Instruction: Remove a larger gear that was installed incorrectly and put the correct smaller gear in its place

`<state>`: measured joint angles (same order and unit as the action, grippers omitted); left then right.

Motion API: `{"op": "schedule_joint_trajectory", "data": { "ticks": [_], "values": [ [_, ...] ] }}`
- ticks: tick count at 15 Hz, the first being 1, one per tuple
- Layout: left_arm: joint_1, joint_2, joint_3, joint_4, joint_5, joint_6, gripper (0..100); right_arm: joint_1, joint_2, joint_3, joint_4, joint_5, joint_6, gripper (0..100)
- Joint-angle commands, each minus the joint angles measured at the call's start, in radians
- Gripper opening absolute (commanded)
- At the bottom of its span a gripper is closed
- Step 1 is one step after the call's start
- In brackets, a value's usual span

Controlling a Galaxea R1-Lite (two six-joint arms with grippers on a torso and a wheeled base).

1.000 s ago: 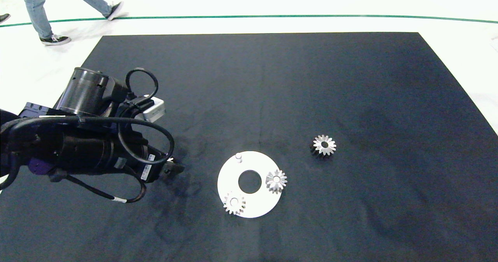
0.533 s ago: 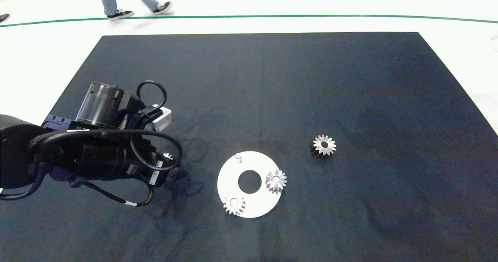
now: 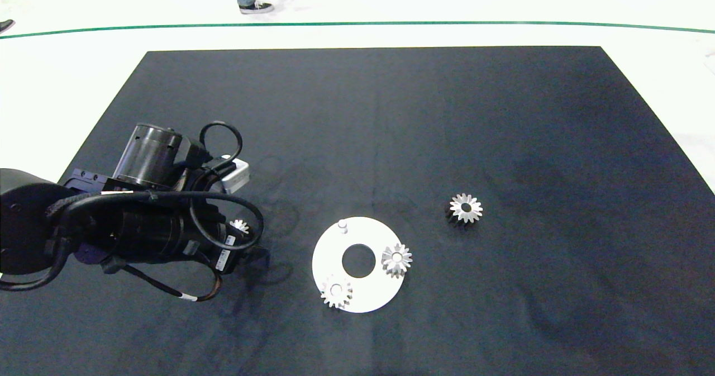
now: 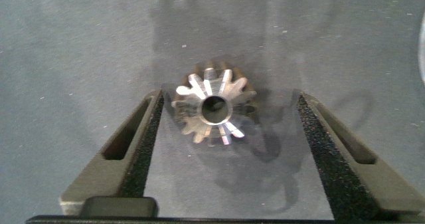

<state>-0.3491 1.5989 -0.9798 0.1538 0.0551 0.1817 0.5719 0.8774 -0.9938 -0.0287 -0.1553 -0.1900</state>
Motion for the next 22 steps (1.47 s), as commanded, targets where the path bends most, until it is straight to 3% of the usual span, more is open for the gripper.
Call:
{"op": "schedule_joint_trajectory", "data": {
  "ticks": [1, 18, 22],
  "values": [
    [-0.002, -0.001, 0.000, 0.000, 0.002, 0.002, 72, 0.000, 0.005, 0.000, 0.000, 0.000, -0.002, 100],
    [-0.013, 0.009, 0.001, -0.019, 0.009, 0.005, 39, 0.000, 0.003, 0.000, -0.003, 0.000, -0.002, 100],
    [-0.030, -0.001, 0.001, -0.016, 0.040, 0.007, 30, 0.000, 0.000, -0.002, -0.005, 0.000, -0.002, 100]
  ]
}}
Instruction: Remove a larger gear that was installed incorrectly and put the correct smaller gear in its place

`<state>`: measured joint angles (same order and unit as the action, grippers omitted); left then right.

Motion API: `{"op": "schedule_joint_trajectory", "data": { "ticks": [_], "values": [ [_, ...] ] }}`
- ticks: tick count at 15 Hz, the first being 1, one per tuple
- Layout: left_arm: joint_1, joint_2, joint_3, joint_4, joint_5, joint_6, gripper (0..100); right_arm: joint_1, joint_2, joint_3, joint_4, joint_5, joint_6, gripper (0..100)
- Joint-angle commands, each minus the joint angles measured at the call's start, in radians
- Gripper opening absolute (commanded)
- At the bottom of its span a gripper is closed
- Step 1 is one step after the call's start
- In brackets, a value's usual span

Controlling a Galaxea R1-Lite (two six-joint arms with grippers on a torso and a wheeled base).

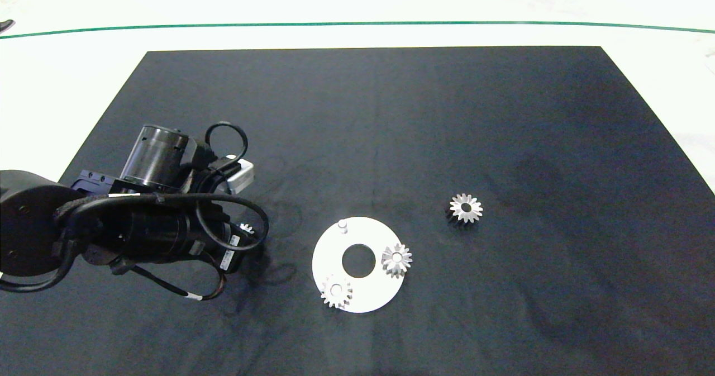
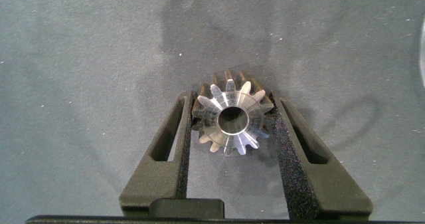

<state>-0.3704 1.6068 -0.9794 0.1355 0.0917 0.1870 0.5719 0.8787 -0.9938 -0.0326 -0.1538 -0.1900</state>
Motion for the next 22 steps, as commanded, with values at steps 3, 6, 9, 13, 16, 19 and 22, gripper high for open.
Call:
{"op": "schedule_joint_trajectory", "data": {
  "ticks": [3, 6, 9, 13, 16, 19, 22],
  "values": [
    [-0.053, -0.056, -0.021, 0.003, 0.003, -0.003, 25, 0.000, -0.001, -0.002, -0.001, -0.001, -0.002, 100],
    [-0.162, -0.087, -0.074, 0.035, 0.010, -0.003, 25, 0.000, 0.002, 0.000, -0.001, -0.001, -0.002, 100],
    [-0.262, -0.019, -0.234, 0.162, 0.034, -0.003, 25, 0.000, 0.005, 0.001, 0.000, -0.001, -0.002, 100],
    [-0.331, 0.116, -0.394, 0.196, 0.100, -0.003, 25, -0.001, 0.009, 0.006, 0.000, -0.001, -0.002, 100],
    [-0.338, 0.174, -0.440, 0.196, 0.103, -0.001, 25, 0.000, 0.014, 0.014, -0.001, -0.001, -0.002, 100],
    [-0.357, 0.176, -0.443, 0.197, 0.103, -0.006, 25, -0.001, 0.019, 0.015, -0.001, -0.001, -0.003, 100],
    [-0.386, 0.177, -0.443, 0.197, 0.103, -0.009, 25, -0.001, 0.017, 0.015, -0.001, -0.001, -0.002, 100]
  ]
}}
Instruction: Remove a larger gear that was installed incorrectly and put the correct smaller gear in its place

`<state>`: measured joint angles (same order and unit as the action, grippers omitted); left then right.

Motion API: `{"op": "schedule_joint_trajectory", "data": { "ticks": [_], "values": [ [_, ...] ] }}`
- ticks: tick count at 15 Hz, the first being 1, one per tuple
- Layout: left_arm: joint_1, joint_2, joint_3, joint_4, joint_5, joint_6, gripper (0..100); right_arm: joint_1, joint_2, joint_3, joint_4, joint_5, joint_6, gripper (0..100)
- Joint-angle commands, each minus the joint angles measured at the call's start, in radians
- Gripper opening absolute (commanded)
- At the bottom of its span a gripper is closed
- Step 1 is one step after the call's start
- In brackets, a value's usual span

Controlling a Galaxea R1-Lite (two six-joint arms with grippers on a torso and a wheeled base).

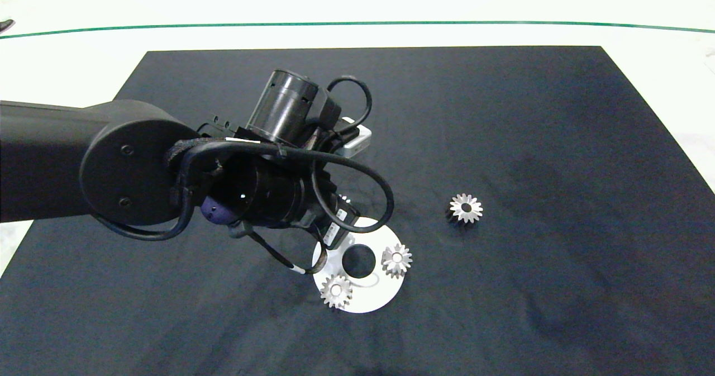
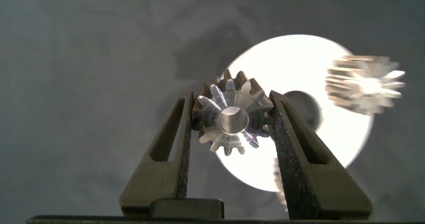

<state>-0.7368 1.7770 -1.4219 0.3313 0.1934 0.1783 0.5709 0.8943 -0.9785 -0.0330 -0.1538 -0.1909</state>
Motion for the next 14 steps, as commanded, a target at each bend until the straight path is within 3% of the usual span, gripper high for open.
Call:
{"op": "schedule_joint_trajectory", "data": {
  "ticks": [1, 7, 10, 14],
  "values": [
    [-0.021, 0.007, 0.000, 0.002, 0.001, -0.002, 25, 0.001, 0.002, -0.002, -0.001, -0.001, -0.001, 100],
    [-0.023, 0.051, -0.012, -0.001, 0.004, 0.001, 25, 0.001, -0.001, -0.003, -0.001, -0.001, -0.001, 100],
    [-0.013, 0.048, -0.006, 0.000, 0.026, 0.003, 25, 0.001, -0.001, -0.005, -0.001, -0.001, -0.001, 100],
    [-0.012, 0.042, -0.008, -0.001, 0.027, 0.004, 25, 0.001, -0.003, -0.005, -0.002, -0.001, -0.001, 100]
  ]
}}
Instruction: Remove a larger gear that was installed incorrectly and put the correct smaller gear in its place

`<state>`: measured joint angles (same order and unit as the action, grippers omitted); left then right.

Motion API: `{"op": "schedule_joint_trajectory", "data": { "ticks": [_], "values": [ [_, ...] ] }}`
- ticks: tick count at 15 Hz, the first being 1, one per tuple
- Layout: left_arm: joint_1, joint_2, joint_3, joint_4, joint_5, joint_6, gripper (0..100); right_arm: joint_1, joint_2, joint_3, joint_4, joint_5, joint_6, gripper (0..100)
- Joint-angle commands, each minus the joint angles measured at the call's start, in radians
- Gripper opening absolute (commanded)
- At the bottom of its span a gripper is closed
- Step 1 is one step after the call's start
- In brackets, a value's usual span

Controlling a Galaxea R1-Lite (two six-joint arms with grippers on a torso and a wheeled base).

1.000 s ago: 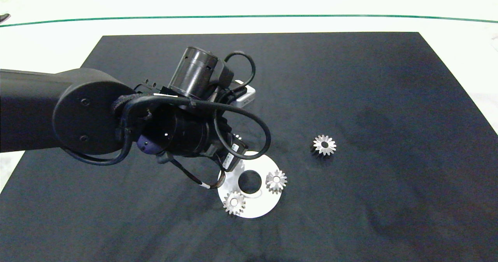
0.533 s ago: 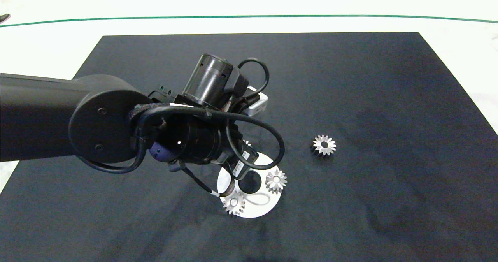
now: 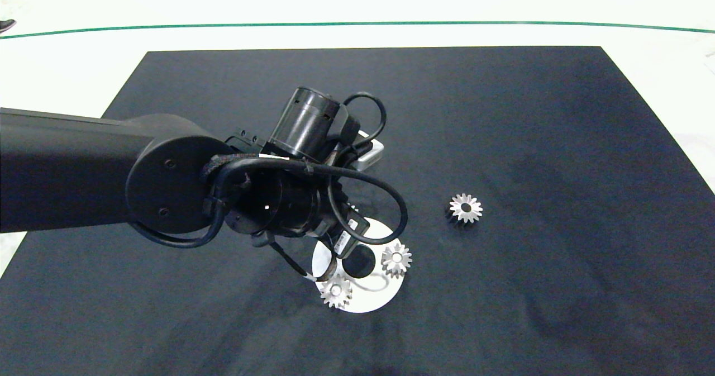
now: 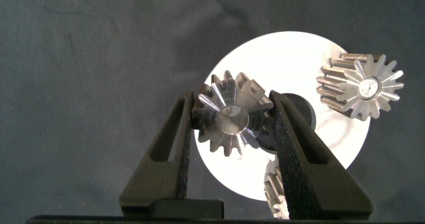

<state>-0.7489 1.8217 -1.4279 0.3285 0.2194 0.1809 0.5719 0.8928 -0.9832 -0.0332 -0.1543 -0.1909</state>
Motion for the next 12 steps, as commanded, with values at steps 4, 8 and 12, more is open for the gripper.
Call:
{"op": "schedule_joint_trajectory", "data": {
  "ticks": [4, 8, 12],
  "values": [
    [0.003, -0.007, 0.001, 0.003, 0.006, 0.003, 25, 0.000, -0.003, 0.000, -0.002, 0.002, -0.001, 100],
    [0.003, -0.010, 0.006, 0.004, 0.008, 0.002, 25, 0.000, -0.005, 0.000, -0.001, 0.007, -0.001, 100],
    [0.003, -0.024, 0.027, 0.004, 0.008, 0.002, 25, 0.000, -0.005, 0.000, -0.001, 0.010, -0.001, 100]
  ]
}}
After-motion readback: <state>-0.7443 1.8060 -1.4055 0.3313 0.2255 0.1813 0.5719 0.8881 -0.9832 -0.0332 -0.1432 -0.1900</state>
